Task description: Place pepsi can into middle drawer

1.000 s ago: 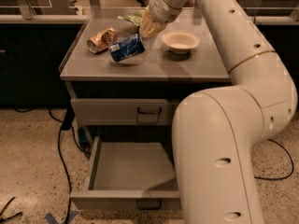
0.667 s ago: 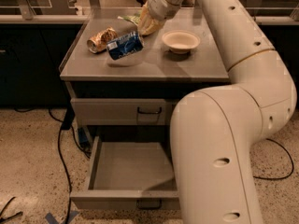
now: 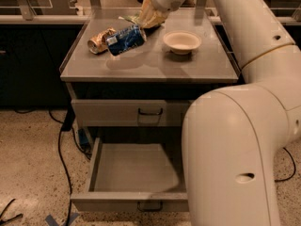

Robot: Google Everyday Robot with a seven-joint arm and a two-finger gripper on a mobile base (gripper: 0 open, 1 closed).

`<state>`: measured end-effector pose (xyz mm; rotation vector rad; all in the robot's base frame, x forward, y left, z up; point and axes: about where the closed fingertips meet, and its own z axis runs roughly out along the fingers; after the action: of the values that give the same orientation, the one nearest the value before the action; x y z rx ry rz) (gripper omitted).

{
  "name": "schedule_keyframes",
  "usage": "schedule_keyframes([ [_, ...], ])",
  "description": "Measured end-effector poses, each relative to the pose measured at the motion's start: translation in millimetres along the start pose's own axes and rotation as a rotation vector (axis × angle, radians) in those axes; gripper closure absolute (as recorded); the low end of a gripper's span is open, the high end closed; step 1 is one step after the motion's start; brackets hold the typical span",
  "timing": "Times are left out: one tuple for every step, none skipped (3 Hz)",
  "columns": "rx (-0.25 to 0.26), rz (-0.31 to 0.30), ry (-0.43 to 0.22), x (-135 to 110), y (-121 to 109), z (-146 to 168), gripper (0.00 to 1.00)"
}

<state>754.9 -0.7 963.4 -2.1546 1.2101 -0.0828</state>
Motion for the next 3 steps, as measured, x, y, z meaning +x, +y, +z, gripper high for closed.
schedule_keyframes([
  [0.010,0.011,0.002,-13.1,2.3,-20.5,1.00],
  [0.026,0.051,-0.006,-16.6,12.8,-38.8,1.00],
  [0.039,0.116,0.000,-8.6,42.3,-56.8,1.00],
])
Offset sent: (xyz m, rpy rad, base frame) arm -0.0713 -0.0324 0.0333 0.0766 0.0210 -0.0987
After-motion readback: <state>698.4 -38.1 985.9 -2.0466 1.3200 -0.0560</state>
